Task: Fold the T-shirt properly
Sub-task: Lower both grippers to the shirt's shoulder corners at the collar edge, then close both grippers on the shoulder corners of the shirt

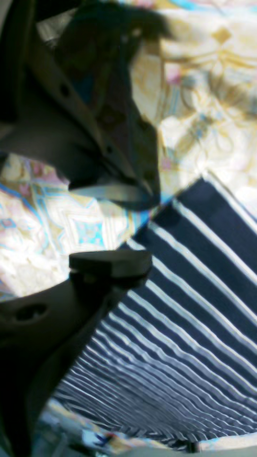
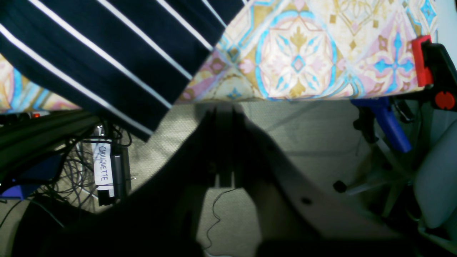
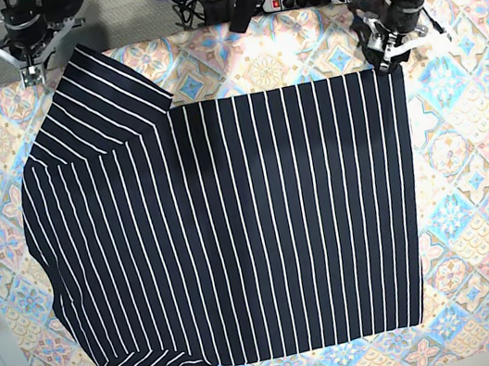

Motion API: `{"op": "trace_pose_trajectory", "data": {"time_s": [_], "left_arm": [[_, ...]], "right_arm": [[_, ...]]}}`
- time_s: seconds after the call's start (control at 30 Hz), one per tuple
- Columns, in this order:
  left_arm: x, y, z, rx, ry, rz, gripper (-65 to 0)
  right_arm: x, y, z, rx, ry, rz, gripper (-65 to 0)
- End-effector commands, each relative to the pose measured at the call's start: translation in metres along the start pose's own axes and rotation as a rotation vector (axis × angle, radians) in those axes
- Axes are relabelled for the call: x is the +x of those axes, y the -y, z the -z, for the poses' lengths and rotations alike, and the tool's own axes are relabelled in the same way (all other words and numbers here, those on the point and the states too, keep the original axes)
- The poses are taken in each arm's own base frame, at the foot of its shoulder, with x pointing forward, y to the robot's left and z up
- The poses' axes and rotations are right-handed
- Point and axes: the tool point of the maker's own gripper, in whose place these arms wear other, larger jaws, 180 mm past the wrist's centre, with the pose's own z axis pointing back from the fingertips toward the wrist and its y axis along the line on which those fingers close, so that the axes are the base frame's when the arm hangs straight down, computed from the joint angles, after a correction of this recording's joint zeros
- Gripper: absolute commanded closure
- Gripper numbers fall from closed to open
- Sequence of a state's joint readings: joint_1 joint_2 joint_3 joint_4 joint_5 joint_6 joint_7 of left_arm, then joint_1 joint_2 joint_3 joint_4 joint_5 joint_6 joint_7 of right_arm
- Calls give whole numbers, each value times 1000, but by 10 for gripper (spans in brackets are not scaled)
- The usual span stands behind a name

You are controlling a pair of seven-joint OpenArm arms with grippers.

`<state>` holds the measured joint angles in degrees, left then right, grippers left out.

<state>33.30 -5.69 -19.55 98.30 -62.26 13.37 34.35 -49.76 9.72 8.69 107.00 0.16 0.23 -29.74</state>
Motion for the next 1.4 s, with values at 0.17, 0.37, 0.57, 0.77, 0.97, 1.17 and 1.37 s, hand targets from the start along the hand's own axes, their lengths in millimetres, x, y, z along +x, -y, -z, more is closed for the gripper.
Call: {"op": "trace_pose_trajectory", "data": {"time_s": [0.17,0.37,0.57,0.77,0.97,1.17,1.37], "left_arm": [[7,0,8,-14,10,-40,-265],[4,-6,22,8,-4,-68,-266],[3,-9,38,23,-17,-97,-266],[1,-6,49,21,-33,-108,-255],[-14,6,52,-5,-66,-100,-39],[-22,9,53,-10,-86,-92,0],[-22,7,53,-6,-86,-88,0]], "right_arm": [[5,6,-3,-14,23,-12,-6],[5,6,-3,-14,23,-12,-6],[5,6,-3,-14,23,-12,-6],[5,8,-3,-20,23,-8,-7],[16,35,-1,-95,50,24,-8],[29,42,4,-110,85,99,-60],[43,29,12,-26,99,265,-193]]}}
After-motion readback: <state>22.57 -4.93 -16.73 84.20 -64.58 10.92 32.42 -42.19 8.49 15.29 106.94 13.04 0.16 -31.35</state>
